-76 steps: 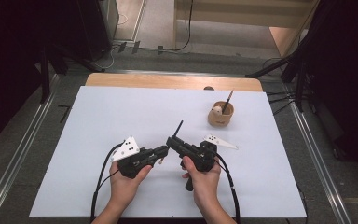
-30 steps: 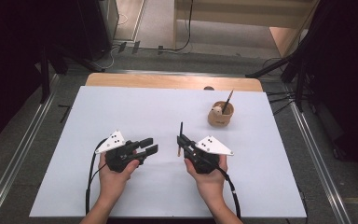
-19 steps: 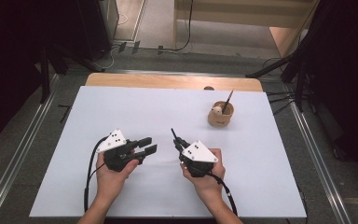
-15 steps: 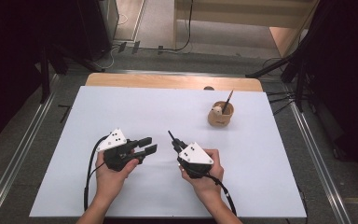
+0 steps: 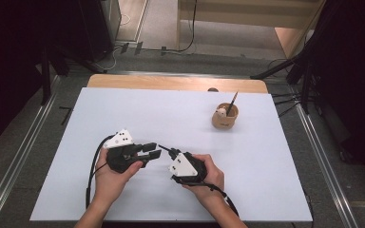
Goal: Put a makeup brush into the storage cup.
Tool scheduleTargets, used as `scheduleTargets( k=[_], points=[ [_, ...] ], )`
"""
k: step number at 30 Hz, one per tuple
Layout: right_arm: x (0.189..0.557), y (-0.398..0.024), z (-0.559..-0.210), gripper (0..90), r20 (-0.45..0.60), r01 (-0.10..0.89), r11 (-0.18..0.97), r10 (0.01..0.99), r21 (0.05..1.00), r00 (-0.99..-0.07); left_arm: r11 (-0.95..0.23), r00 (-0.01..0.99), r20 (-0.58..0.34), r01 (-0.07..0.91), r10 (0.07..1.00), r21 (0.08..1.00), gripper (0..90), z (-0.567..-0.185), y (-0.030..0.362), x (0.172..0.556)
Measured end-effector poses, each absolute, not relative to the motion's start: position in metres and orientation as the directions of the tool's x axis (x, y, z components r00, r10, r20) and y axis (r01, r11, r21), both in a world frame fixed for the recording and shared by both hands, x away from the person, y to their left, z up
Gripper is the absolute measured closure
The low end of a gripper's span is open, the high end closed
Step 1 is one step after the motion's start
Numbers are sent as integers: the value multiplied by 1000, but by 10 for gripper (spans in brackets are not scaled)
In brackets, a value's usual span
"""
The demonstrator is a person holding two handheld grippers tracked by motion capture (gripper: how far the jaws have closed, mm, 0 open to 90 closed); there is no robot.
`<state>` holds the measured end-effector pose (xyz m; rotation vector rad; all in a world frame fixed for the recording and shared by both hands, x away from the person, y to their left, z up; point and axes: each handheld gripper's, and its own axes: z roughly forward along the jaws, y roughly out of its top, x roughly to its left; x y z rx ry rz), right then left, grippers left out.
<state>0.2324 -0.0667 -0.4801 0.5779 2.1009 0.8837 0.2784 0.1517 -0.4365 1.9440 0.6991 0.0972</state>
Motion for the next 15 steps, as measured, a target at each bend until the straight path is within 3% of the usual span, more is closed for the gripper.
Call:
scheduleTargets(
  k=[8, 15],
  points=[
    [227, -56, -486, 848, -617, 19, 772, 522, 635, -589, -345, 825, -245, 456, 509, 820, 659, -439, 148, 279],
    [224, -53, -488, 847, -666, -23, 804, 476, 595, -575, -372, 826, -267, 480, 497, 794, 714, -442, 144, 281]
  ],
)
